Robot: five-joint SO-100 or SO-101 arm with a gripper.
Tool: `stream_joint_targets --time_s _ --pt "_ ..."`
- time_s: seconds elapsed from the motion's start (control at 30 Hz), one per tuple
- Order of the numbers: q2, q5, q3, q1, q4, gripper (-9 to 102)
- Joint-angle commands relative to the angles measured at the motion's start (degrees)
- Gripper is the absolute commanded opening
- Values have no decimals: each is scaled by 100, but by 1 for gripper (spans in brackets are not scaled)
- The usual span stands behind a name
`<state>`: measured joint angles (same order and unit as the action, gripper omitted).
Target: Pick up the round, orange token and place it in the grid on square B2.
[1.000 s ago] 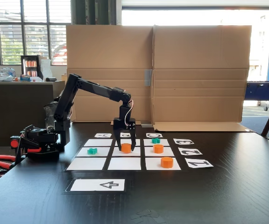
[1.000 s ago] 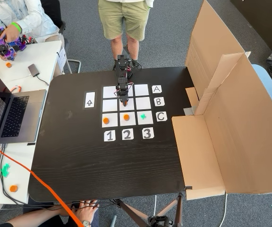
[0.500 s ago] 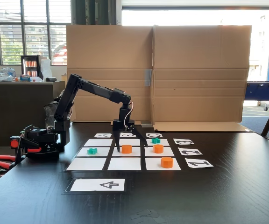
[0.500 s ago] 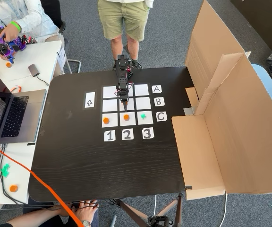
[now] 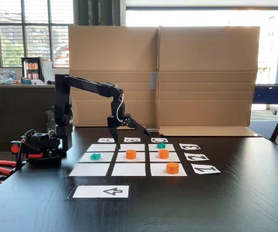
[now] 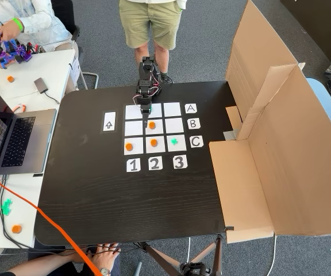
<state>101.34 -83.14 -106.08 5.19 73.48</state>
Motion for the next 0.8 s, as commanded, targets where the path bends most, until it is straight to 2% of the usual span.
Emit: stream_joint_targets --time_s 0.0,0.17,0.37,0.6,0.77 --pt "1151 -44 -290 325 -70 44" --pt "2610 -26 -413 1063 -123 1" --pt "3867 -18 -554 2900 -457 -1" --pt "4966 -26 -1512 5862 -1872 -1" --pt "5687 18 -2804 7488 -2892 -1"
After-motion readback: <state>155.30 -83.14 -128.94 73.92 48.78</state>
